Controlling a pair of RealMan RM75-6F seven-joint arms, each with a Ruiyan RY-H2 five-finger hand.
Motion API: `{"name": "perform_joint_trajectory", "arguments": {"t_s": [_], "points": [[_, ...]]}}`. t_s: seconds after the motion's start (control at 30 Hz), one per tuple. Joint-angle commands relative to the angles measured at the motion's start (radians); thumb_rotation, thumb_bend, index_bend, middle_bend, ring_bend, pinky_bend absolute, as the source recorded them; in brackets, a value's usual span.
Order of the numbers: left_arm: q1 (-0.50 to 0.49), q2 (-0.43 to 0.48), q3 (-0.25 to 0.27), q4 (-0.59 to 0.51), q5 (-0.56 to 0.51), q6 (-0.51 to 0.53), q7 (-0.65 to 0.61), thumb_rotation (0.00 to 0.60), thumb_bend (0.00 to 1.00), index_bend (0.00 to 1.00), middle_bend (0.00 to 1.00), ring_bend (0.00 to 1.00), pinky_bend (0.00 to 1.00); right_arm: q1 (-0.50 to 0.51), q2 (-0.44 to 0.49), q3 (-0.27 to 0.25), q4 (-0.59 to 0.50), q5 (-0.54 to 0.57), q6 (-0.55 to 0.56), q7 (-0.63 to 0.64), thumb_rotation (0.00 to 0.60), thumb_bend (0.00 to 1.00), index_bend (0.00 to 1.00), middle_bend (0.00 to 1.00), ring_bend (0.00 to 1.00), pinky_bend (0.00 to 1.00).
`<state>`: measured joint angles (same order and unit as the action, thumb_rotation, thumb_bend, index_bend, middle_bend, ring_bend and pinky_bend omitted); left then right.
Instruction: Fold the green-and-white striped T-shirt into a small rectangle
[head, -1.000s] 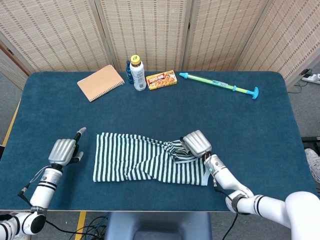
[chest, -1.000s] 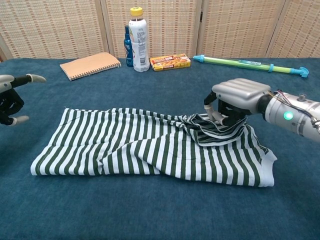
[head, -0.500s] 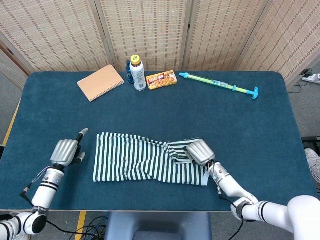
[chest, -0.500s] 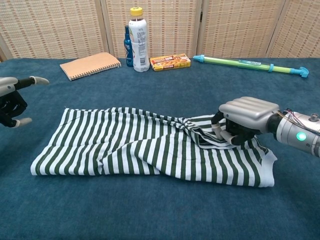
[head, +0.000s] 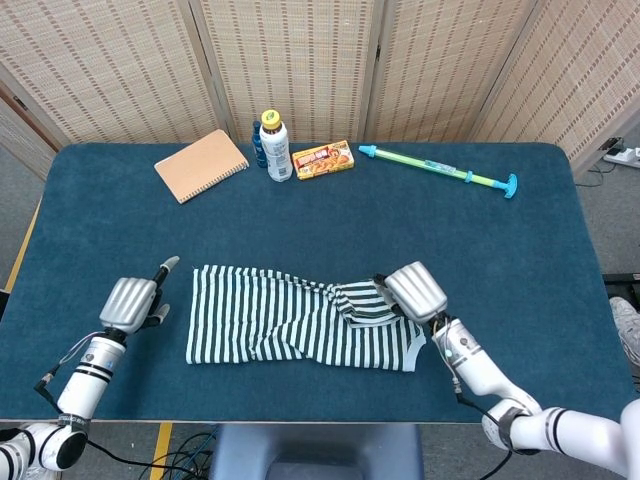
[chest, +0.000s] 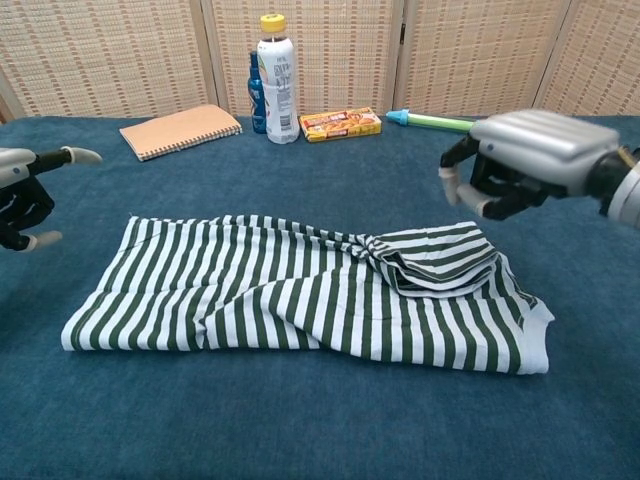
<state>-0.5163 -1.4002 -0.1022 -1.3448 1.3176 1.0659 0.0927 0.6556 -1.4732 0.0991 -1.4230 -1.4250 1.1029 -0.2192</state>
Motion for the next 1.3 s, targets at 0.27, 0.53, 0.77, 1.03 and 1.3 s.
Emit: {"name": "perform_joint_trajectory", "arguments": {"t_s": [0.27,0.53,0.77,1.03,1.3], "points": [[-0.052,-0.143,0.118,0.416,0.325,0.133,-0.227,0.600,0.19,0.29,0.82,0.78,0.93,-0.103,0.177,-0.008,-0.155,-0.035,0.121,-0.014,0.600,0.52,0.74,0.96,1.00,1.00],[-0.079,-0.298,0.157,0.742,0.411,0.229,-0.367,0.600,0.18,0.37,0.82,0.78,0.93,-0.160,0.218,-0.038,-0.205,-0.047,0.156,-0.027,0.600,0.51,0.74,0.96,1.00,1.00],[-0.086,-0.360,0.181,0.852,0.421,0.228,-0.403,0.600,0.18,0.37,0.82,0.78,0.93,-0.183,0.222,-0.042,-0.206,-0.033,0.153,-0.027,0.600,0.51,0.74,0.96,1.00,1.00],[-0.085,-0.393,0.201,0.918,0.422,0.226,-0.406,0.600,0.18,0.37,0.82,0.78,0.93,-0.195,0.218,-0.041,-0.199,-0.030,0.144,-0.019,0.600,0.51,0.74,0.96,1.00,1.00],[-0.080,-0.417,0.206,0.930,0.411,0.223,-0.387,0.600,0.18,0.37,0.82,0.78,0.93,-0.202,0.214,-0.041,-0.191,-0.039,0.137,-0.009,0.600,0.51,0.74,0.96,1.00,1.00]]}}
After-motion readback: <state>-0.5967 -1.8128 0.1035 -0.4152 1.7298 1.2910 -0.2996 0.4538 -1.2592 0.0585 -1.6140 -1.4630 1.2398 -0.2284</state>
